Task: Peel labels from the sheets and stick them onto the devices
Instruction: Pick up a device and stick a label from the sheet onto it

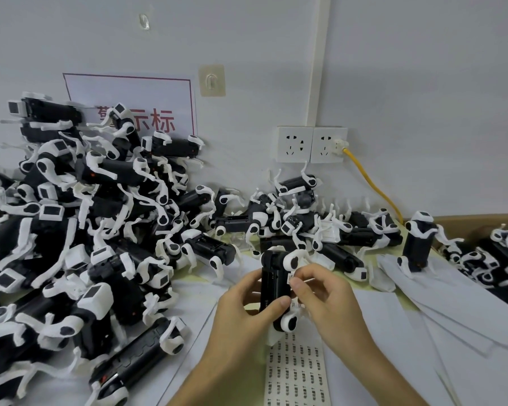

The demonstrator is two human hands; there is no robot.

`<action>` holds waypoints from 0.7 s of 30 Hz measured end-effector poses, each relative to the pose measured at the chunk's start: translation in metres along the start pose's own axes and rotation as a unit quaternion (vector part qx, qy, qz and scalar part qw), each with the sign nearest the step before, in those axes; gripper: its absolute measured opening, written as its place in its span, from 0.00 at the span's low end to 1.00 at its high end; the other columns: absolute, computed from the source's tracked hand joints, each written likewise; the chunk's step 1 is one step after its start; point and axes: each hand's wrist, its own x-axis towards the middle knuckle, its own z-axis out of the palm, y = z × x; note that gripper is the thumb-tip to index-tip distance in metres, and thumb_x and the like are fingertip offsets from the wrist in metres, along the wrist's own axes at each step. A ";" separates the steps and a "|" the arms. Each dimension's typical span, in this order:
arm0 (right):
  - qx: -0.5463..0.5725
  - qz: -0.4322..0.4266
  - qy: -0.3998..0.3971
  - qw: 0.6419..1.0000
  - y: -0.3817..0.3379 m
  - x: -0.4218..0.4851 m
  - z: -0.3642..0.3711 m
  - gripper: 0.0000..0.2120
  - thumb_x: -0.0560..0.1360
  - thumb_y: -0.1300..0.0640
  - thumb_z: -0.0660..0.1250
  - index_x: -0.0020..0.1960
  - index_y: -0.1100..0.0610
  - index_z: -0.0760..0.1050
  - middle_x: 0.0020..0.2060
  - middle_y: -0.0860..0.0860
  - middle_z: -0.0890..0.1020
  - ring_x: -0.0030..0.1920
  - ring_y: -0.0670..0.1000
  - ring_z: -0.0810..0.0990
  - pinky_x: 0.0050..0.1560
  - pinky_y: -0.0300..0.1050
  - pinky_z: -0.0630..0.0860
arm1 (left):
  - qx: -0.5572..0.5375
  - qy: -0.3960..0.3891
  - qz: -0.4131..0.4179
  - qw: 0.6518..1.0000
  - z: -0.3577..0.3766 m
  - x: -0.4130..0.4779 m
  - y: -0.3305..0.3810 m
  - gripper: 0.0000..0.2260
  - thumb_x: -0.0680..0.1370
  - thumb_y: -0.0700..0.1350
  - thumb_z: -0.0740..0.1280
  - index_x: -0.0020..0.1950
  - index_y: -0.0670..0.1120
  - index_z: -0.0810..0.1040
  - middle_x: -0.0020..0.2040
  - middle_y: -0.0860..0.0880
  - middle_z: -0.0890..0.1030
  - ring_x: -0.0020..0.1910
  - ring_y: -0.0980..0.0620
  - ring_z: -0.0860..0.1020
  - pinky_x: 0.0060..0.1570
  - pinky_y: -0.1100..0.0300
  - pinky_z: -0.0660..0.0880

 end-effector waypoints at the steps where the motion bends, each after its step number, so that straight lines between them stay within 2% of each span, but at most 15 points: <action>1: -0.001 0.001 0.001 1.000 0.000 0.000 0.000 0.07 0.79 0.61 0.71 0.43 0.52 0.81 0.38 0.47 0.84 0.39 0.45 0.82 0.40 0.36 0.77 | 0.006 -0.001 0.002 1.000 0.000 0.000 -0.001 0.16 0.73 0.49 0.76 0.60 0.63 0.83 0.51 0.54 0.87 0.53 0.54 0.85 0.47 0.63 0.80; 5: -0.013 -0.003 0.000 1.000 0.001 0.001 0.000 0.08 0.79 0.60 0.71 0.42 0.52 0.80 0.39 0.47 0.84 0.40 0.46 0.83 0.42 0.36 0.77 | 0.030 0.002 0.013 0.999 -0.001 0.000 -0.002 0.18 0.73 0.51 0.76 0.61 0.64 0.82 0.50 0.56 0.87 0.52 0.54 0.85 0.46 0.60 0.82; 8: -0.017 0.002 0.002 1.000 0.003 0.001 0.000 0.07 0.79 0.60 0.71 0.43 0.52 0.81 0.40 0.47 0.84 0.41 0.47 0.83 0.43 0.37 0.78 | 0.070 0.009 0.029 0.997 -0.003 0.000 -0.002 0.19 0.71 0.56 0.75 0.62 0.65 0.81 0.50 0.58 0.87 0.53 0.56 0.84 0.48 0.58 0.82; 12: -0.016 0.004 0.005 1.000 0.006 0.002 -0.001 0.07 0.79 0.59 0.72 0.42 0.51 0.81 0.39 0.47 0.85 0.41 0.47 0.84 0.43 0.37 0.78 | 0.111 0.011 0.054 0.992 -0.004 0.000 -0.004 0.21 0.72 0.58 0.74 0.65 0.65 0.79 0.51 0.60 0.86 0.54 0.57 0.84 0.52 0.54 0.82; 15: 0.008 0.021 0.007 1.000 0.007 0.002 -0.001 0.08 0.78 0.58 0.73 0.40 0.52 0.80 0.37 0.49 0.85 0.39 0.48 0.85 0.43 0.40 0.80 | 0.128 0.016 0.068 0.989 -0.004 0.000 -0.004 0.21 0.72 0.59 0.73 0.65 0.65 0.79 0.51 0.61 0.86 0.55 0.58 0.83 0.52 0.56 0.81; 16: 0.022 0.032 0.006 0.999 0.007 0.002 -0.001 0.08 0.77 0.56 0.74 0.39 0.54 0.80 0.36 0.51 0.85 0.39 0.50 0.85 0.44 0.43 0.81 | 0.125 0.014 0.065 0.990 -0.004 0.000 -0.004 0.21 0.72 0.59 0.73 0.65 0.65 0.79 0.51 0.60 0.86 0.55 0.58 0.83 0.52 0.56 0.81; 18: 0.048 0.055 0.000 0.997 0.006 0.003 -0.002 0.16 0.73 0.49 0.76 0.37 0.60 0.78 0.34 0.54 0.85 0.38 0.53 0.85 0.48 0.50 0.81 | 0.076 0.005 0.044 0.996 -0.004 0.000 -0.002 0.18 0.74 0.54 0.74 0.63 0.64 0.81 0.51 0.57 0.87 0.55 0.55 0.83 0.53 0.56 0.80; 19: 0.057 0.066 -0.007 0.996 0.005 0.004 -0.003 0.20 0.72 0.45 0.75 0.36 0.61 0.76 0.33 0.56 0.84 0.38 0.54 0.84 0.48 0.51 0.80 | 0.043 -0.004 0.032 0.999 -0.002 -0.001 0.001 0.17 0.74 0.52 0.74 0.62 0.62 0.83 0.52 0.55 0.87 0.54 0.53 0.84 0.53 0.56 0.80; 21: 0.073 0.075 -0.038 0.994 0.004 0.005 -0.003 0.21 0.74 0.44 0.71 0.36 0.61 0.74 0.32 0.58 0.80 0.37 0.53 0.79 0.46 0.50 0.76 | -0.018 -0.016 0.016 1.000 0.001 -0.003 0.009 0.14 0.76 0.49 0.73 0.61 0.55 0.85 0.53 0.50 0.88 0.54 0.50 0.85 0.53 0.58 0.80</action>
